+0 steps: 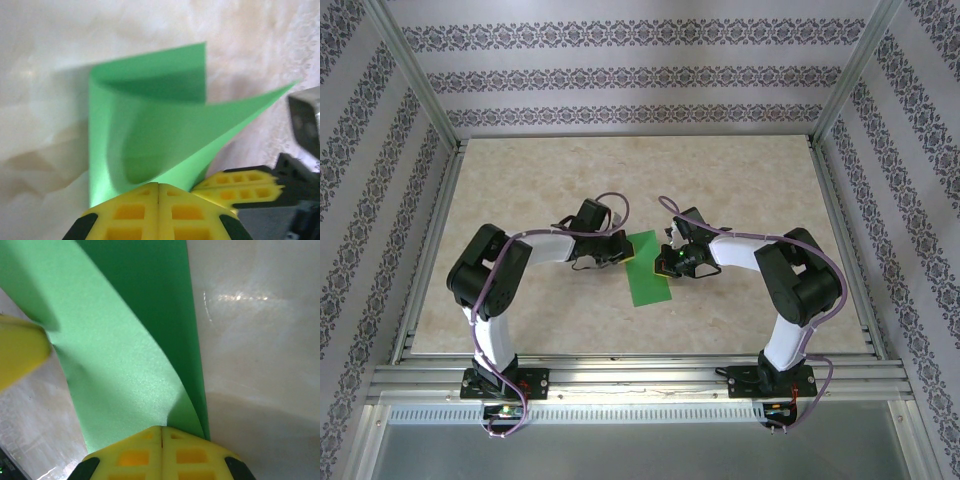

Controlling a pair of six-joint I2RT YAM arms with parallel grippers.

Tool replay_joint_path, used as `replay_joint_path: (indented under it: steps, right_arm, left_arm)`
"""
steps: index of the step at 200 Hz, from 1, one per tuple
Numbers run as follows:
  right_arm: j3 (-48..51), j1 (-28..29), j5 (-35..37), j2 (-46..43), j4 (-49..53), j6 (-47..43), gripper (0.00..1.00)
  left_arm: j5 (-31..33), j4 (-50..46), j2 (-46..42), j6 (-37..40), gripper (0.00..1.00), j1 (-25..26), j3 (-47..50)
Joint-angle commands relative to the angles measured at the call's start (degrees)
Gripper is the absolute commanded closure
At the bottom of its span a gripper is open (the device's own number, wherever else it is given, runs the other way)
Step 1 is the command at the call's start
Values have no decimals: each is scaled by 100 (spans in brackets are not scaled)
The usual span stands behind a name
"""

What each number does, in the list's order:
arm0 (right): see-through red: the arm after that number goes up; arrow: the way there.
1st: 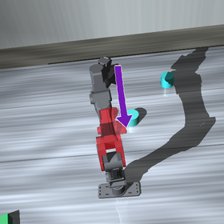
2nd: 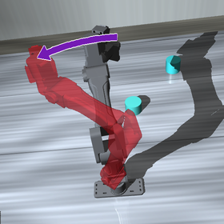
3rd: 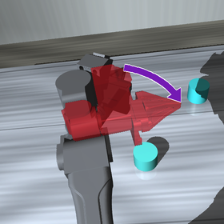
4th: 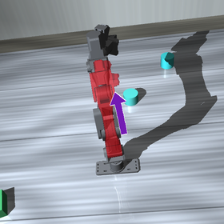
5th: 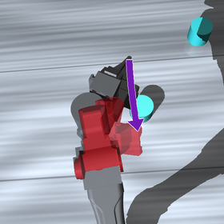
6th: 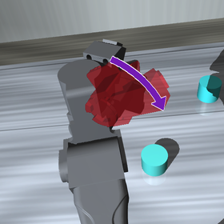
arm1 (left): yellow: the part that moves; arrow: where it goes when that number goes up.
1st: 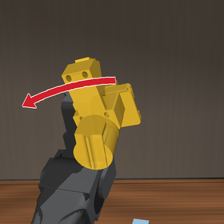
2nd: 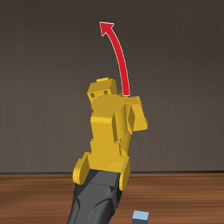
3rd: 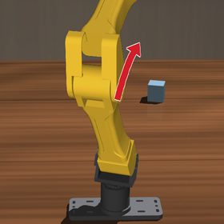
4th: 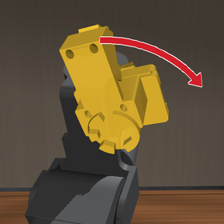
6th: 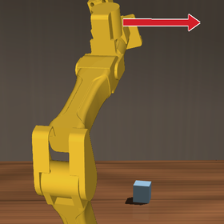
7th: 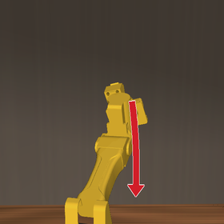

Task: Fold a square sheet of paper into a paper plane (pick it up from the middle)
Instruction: First fold the square sheet of paper in half at the center of the table.

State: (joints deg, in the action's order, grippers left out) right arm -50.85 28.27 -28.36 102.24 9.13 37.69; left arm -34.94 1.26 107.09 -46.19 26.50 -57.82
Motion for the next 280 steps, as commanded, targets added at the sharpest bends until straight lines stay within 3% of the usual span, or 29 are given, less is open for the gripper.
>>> replay_joint_path:
  steps: [1,69,200,280]
  right_arm:
    - [251,-6,630,191,818,-7,100]
    - [244,-6,630,200,865,-21,100]
    - [334,9,674,109,834,-3,100]
    - [323,3,700,123,915,-46,100]
  left_arm:
    - [22,-397,93,286,94,-131,-236]
    - [133,-493,720,365,95,-228,-197]
    - [16,-895,743,621,91,-354,-1096]
    - [164,-893,1034,589,91,-571,-871]
